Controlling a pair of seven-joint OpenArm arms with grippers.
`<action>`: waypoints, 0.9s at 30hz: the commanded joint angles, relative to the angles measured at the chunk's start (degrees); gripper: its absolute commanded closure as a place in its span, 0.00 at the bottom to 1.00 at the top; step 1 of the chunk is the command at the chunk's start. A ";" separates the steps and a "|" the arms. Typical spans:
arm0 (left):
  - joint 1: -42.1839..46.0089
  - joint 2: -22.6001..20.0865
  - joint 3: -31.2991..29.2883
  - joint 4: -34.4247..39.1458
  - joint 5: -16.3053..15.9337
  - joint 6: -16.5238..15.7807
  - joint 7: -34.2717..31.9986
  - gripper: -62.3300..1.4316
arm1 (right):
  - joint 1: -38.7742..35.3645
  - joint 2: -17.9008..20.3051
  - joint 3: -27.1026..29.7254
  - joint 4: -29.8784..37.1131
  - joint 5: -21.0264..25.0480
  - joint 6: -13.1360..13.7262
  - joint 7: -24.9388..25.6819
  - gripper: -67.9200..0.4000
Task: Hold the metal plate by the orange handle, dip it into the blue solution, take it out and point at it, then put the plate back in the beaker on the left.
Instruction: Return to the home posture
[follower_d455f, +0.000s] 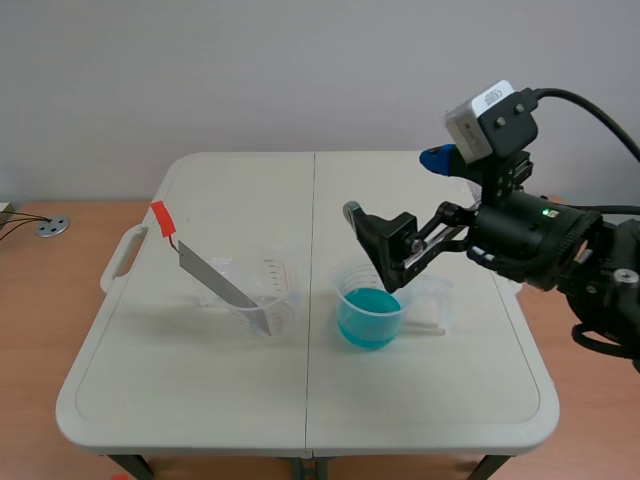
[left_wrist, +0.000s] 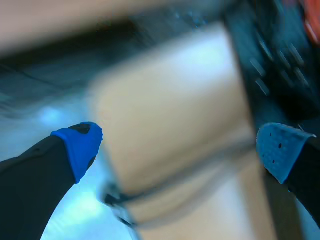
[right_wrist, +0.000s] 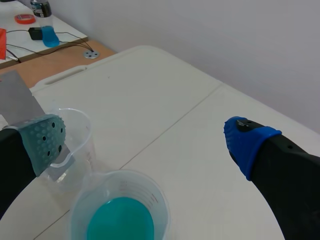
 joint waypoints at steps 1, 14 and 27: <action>-0.48 -2.29 -2.71 3.30 -2.43 0.02 -0.59 0.00 | -0.83 0.76 1.14 2.27 1.66 0.00 -0.42 0.02; -0.28 -3.08 -15.17 25.46 -8.00 0.00 -0.55 0.00 | -15.67 0.90 7.48 14.58 1.86 -2.14 -4.46 0.02; 2.69 7.17 -14.82 46.18 -0.63 -0.24 -0.31 0.00 | -27.67 0.87 8.59 23.65 0.96 -4.90 -4.39 0.02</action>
